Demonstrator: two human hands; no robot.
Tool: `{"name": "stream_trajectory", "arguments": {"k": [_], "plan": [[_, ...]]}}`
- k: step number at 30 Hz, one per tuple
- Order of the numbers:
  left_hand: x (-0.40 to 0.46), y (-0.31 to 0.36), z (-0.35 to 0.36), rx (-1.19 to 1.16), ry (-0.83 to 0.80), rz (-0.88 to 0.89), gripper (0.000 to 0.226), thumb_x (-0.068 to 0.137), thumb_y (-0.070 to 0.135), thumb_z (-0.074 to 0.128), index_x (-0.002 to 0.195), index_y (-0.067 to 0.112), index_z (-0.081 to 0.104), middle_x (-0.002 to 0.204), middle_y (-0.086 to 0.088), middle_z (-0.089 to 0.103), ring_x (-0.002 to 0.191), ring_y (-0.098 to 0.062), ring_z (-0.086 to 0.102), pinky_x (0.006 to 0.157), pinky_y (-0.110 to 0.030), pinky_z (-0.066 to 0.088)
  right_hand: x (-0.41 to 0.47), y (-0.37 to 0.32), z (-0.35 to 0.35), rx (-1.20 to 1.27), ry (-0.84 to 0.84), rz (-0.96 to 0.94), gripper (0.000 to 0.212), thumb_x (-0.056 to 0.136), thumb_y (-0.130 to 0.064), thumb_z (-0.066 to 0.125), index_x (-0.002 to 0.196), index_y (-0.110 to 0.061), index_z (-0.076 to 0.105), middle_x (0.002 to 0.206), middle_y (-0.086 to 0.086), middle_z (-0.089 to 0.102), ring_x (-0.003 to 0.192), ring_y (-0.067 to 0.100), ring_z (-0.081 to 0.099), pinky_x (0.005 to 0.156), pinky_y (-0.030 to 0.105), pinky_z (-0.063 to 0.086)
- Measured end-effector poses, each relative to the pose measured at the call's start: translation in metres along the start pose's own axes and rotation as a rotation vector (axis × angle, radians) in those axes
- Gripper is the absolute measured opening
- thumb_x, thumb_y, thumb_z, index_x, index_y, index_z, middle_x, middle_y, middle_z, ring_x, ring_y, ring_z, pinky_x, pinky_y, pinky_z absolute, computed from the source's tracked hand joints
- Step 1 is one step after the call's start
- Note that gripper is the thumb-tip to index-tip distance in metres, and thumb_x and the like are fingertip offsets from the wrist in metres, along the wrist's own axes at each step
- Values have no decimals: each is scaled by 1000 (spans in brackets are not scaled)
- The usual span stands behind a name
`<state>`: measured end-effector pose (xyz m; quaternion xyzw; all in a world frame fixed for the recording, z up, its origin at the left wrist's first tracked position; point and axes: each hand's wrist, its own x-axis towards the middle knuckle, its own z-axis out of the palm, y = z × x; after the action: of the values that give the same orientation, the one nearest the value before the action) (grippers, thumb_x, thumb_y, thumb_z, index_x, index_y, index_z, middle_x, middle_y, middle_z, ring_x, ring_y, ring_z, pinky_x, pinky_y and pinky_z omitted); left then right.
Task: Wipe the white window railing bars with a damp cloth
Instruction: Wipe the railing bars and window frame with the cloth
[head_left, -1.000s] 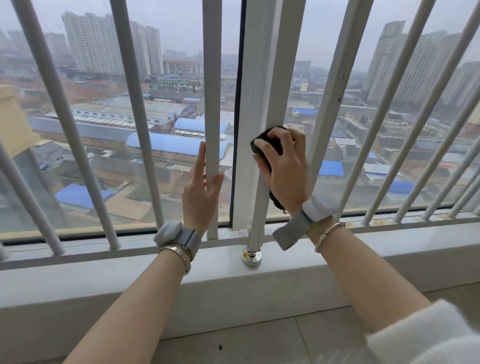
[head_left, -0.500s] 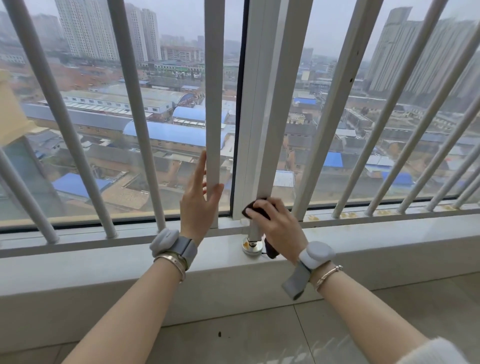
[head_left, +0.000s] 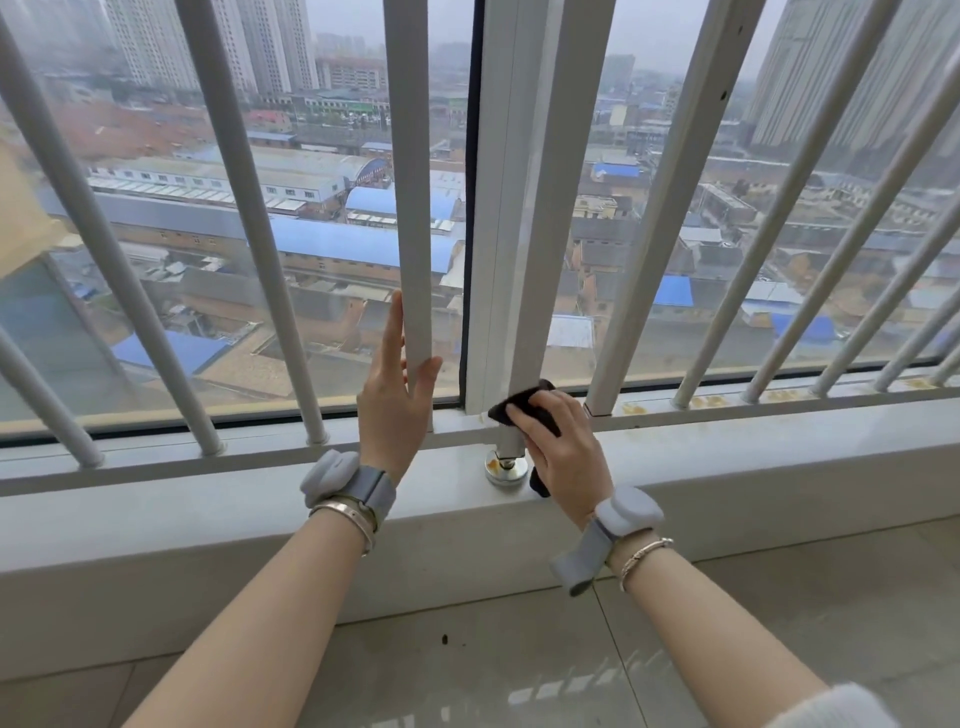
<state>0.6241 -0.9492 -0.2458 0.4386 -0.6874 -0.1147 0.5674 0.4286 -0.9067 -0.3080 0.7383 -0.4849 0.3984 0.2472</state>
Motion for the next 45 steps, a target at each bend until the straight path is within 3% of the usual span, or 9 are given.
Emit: {"name": "stream_trajectory", "arguments": {"k": [6,12,17,23,28,31,35,40,45], "plan": [[-5,1,-1,-70,-11,-66,67,93,25,54,135,54,11,129,2,51,97,-12,58,83,-41,54,-4,21,-13,-206,-220,-352,26,78,6,61,98,-8,68,102,9,62,100,30,48,82,38,50],[-19,-8,1,-75,-108,-154,67,94,27,50,135,56,5,113,13,50,97,-14,58,82,-46,53,7,0,-14,-38,8,77,27,75,-2,72,100,-11,68,99,7,63,93,27,52,66,33,55],[-18,-10,2,-49,-117,-134,66,95,25,49,138,47,4,107,12,52,94,-15,58,79,-45,54,-21,-24,19,-27,-58,143,25,71,1,74,92,-12,68,97,4,64,96,28,48,66,32,54],[-19,-13,0,-60,-130,-132,67,95,28,49,138,52,4,107,22,51,97,-14,59,83,-46,53,-40,-7,21,-116,-217,-97,25,79,-2,54,99,-11,67,100,6,63,93,28,47,73,33,52],[-18,-10,1,-53,-128,-154,65,95,26,48,139,46,4,108,18,50,98,-12,57,84,-45,52,-39,-7,9,-56,-128,254,28,65,-1,79,89,-12,70,89,6,63,90,21,46,49,29,51],[-19,-11,3,-37,-100,-140,65,95,24,49,140,41,5,103,18,50,94,-11,56,81,-43,53,-28,-23,7,-32,-40,138,25,74,-3,72,97,-10,70,93,8,62,91,23,50,62,29,52],[-19,-13,1,-38,-105,-118,67,95,24,49,141,45,4,105,11,56,92,-15,60,80,-44,54,-19,-27,20,-111,-119,-56,24,80,-2,62,101,-11,69,96,6,63,89,24,51,68,28,51],[-18,-15,-1,-48,-119,-108,65,93,31,49,138,47,5,116,-4,62,100,-22,63,78,-46,55,-32,-19,6,-90,-109,61,26,74,-4,72,99,-10,71,94,7,64,91,22,49,57,33,55],[-16,-15,0,-32,-89,-98,67,94,28,51,137,47,4,117,-5,62,99,-21,63,78,-45,55,16,-42,10,-180,-18,-9,26,79,2,65,105,-2,67,100,10,65,93,26,50,81,32,49]]}}
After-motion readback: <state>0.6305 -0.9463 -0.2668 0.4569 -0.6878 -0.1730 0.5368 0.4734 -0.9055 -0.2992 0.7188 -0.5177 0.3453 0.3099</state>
